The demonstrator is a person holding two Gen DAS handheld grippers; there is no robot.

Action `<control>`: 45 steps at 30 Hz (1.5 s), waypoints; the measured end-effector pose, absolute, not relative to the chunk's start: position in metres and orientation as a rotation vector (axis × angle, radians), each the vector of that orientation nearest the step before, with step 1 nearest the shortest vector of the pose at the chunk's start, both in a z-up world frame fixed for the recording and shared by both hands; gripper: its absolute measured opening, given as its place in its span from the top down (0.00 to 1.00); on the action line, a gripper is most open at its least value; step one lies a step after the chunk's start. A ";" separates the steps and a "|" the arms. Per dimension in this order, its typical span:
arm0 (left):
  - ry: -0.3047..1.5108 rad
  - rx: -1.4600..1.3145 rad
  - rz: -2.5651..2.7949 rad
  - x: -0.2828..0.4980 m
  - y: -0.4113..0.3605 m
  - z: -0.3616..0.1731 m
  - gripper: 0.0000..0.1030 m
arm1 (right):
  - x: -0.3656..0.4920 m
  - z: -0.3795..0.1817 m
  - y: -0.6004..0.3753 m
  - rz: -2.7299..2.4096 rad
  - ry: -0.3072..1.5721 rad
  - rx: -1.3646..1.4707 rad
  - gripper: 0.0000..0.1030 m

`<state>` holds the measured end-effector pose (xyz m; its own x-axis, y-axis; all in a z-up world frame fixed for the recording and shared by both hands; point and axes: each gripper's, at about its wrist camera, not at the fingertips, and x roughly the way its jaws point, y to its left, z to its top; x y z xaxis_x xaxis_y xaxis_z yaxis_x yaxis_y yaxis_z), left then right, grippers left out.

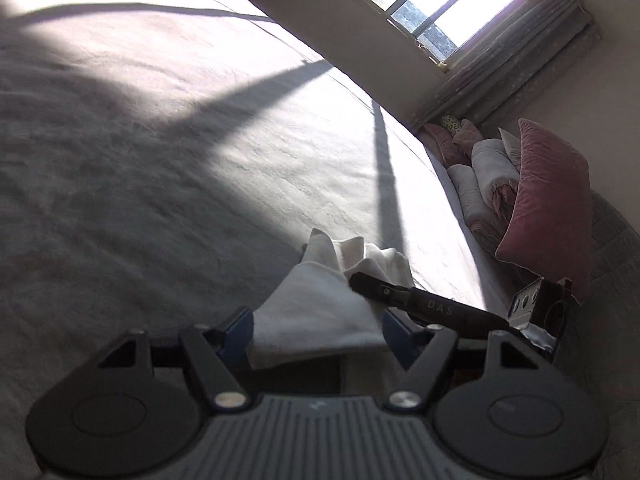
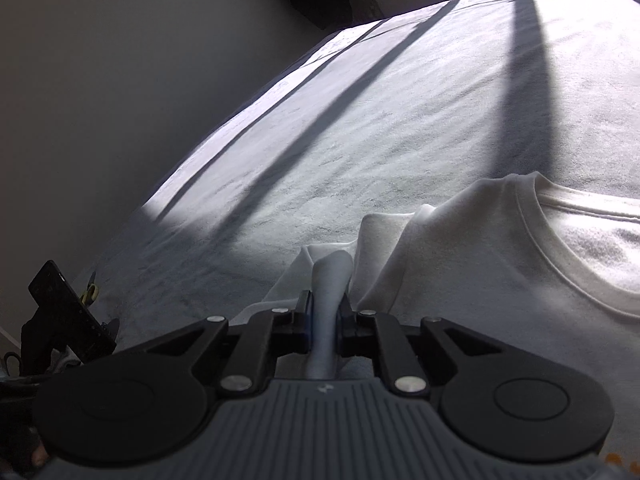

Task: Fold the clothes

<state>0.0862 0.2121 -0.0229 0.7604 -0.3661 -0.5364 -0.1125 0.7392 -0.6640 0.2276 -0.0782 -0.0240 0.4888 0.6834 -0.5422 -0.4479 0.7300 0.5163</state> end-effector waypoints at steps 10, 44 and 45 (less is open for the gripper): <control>0.722 -1.333 -0.194 0.094 0.234 -0.083 0.33 | 0.229 -0.026 -0.082 0.691 0.804 0.308 0.88; 0.327 -0.056 0.640 0.077 0.237 0.043 0.93 | 0.206 -0.010 -0.045 0.628 0.631 0.168 0.64; 0.325 -0.044 0.654 0.075 0.237 0.043 0.93 | 0.202 -0.012 -0.037 0.640 0.632 0.138 0.64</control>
